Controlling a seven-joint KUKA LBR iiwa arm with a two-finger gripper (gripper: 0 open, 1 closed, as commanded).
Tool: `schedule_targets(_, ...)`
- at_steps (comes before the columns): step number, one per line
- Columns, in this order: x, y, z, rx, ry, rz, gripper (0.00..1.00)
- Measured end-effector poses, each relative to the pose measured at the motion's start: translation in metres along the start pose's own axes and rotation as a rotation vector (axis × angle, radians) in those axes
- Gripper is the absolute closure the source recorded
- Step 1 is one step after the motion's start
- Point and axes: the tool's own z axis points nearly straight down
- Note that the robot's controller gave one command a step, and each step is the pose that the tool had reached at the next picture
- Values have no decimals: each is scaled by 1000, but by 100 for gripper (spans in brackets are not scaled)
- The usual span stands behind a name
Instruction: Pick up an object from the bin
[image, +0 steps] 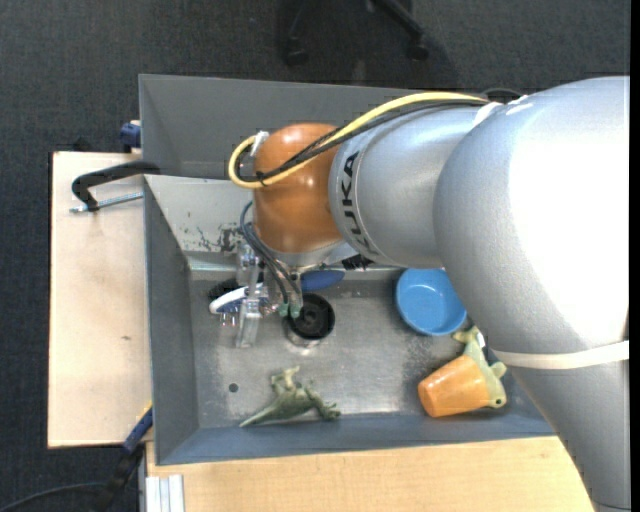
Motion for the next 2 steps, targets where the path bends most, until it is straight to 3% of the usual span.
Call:
schedule_targets(1,0,-1,-2,4,2,-1,100)
schedule_targets(2,0,-7,-160,7,3,-144,100)
